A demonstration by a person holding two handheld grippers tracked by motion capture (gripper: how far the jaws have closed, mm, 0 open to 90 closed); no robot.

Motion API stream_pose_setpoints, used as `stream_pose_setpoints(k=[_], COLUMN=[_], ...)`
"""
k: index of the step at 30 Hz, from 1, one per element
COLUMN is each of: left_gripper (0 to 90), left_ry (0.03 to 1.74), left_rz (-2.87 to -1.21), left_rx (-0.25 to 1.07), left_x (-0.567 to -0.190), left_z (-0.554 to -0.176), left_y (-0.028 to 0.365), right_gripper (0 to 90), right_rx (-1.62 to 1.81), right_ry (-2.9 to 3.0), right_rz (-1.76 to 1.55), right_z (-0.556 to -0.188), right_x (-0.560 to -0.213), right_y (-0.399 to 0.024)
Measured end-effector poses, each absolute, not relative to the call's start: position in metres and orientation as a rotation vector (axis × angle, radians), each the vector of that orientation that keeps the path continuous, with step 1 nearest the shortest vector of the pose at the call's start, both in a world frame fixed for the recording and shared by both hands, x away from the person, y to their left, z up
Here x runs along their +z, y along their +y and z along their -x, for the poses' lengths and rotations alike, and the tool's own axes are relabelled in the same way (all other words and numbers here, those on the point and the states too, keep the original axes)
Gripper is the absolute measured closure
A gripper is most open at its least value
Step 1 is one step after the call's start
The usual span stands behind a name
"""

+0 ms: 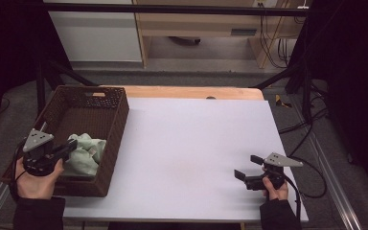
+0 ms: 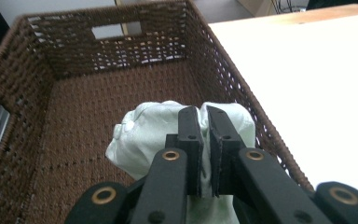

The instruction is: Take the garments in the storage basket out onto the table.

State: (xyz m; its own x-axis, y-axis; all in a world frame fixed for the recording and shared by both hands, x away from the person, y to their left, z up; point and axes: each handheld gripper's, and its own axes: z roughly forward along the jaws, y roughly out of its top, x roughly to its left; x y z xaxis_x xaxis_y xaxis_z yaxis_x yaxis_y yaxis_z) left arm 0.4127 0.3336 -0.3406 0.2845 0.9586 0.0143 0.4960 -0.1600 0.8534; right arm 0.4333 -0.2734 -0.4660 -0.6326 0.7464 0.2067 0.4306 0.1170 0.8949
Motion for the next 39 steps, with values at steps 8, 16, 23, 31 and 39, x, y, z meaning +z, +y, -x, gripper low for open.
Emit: stream_pose_setpoints(k=[8, 16, 23, 31, 39], left_gripper=[84.4, 84.4, 84.4, 84.4, 84.4], left_ry=[1.31, 1.305, 1.295, 1.278, 1.266], left_rz=[-1.764, -1.748, -1.726, -1.711, -1.687], left_rx=[0.763, 0.764, 0.77, 0.776, 0.762], left_x=[-0.334, -0.328, -0.32, -0.311, -0.304], left_z=[-0.413, -0.412, -0.409, -0.406, -0.406], left_y=[0.335, 0.337, 0.34, 0.341, 0.343], right_gripper=[2.4, 2.4, 2.4, 2.4, 2.4], right_rx=[1.52, 1.523, 1.518, 1.518, 1.52], right_ry=[2.105, 2.104, 2.106, 2.104, 2.102], right_rz=[-1.155, -1.159, -1.155, -1.158, -1.161], right_z=[-0.433, -0.433, -0.434, -0.433, -0.433], right_x=[-0.466, -0.466, -0.466, -0.466, -0.466], right_y=[-0.273, -0.273, -0.273, -0.274, -0.274])
